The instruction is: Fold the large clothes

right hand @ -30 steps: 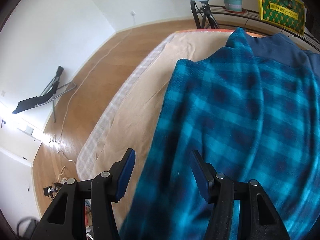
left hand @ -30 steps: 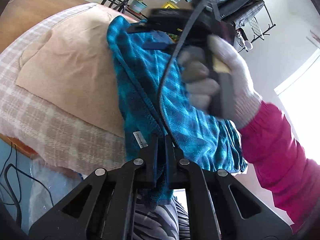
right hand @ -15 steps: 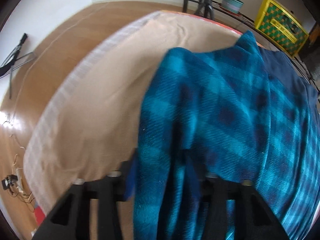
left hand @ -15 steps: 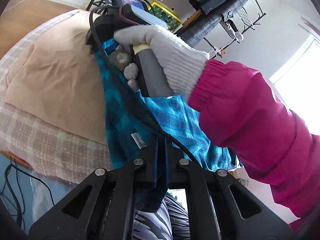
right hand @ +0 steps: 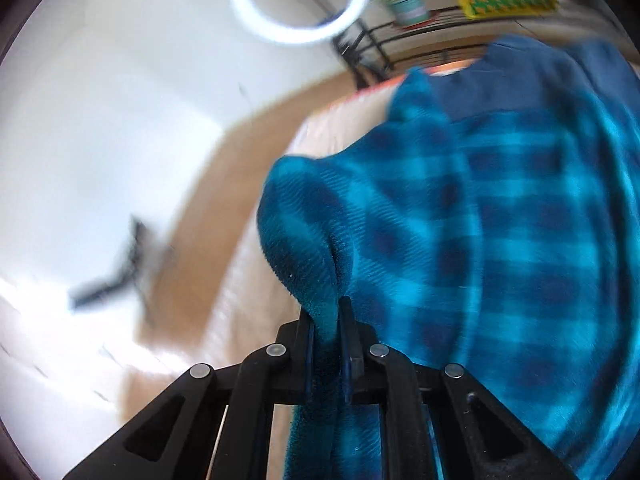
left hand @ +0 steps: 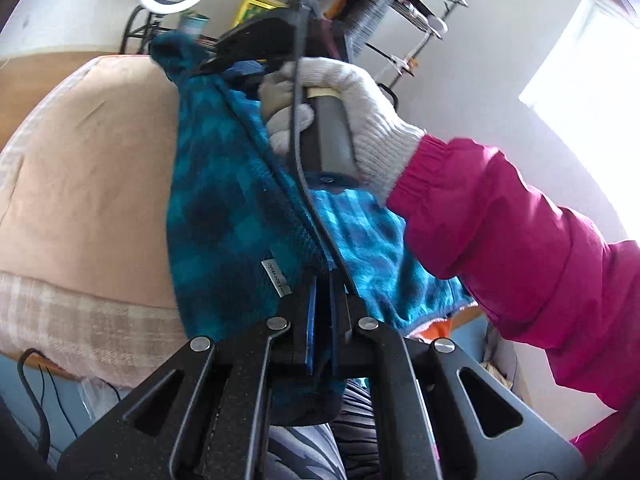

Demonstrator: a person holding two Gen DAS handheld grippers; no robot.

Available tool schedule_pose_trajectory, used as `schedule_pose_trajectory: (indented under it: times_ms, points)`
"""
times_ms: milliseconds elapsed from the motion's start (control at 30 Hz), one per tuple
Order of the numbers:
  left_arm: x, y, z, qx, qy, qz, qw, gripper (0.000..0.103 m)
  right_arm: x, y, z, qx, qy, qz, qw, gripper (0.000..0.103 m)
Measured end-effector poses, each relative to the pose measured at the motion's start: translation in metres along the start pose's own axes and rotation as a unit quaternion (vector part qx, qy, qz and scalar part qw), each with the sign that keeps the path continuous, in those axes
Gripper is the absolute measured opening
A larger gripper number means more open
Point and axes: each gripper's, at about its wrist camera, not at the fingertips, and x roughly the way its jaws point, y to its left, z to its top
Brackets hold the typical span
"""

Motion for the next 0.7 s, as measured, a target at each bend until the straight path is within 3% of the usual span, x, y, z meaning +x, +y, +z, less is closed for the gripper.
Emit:
schedule_pose_trajectory:
  times_ms: [67,167,233,300,633,700]
  points:
    - [0.008,-0.01,-0.001,0.019,0.01,0.0,0.9998,0.003,-0.027,-0.031,-0.004,0.049,-0.031,0.039,0.998,0.008]
    - [0.022,-0.022,-0.006,0.038,0.029,0.008,0.9988,0.003,-0.052,-0.076,-0.014,0.109,-0.057,0.064,0.99,0.008]
    - [0.035,-0.025,-0.008,0.044,0.047,0.013,0.9979,0.003,-0.058,-0.106,-0.024,0.148,-0.061,0.055,0.986,0.008]
    - [0.046,-0.026,-0.011,0.046,0.062,0.018,0.9968,0.003,-0.055,-0.127,-0.032,0.167,-0.044,0.019,0.985,0.009]
    - [0.057,-0.035,-0.015,0.055,0.08,0.032,0.9948,0.003,-0.039,-0.108,-0.013,0.078,0.001,-0.073,0.994,0.009]
    - [0.055,-0.039,-0.017,0.058,0.082,0.029,0.9946,0.003,-0.041,-0.099,-0.013,0.075,0.005,-0.07,0.995,0.02]
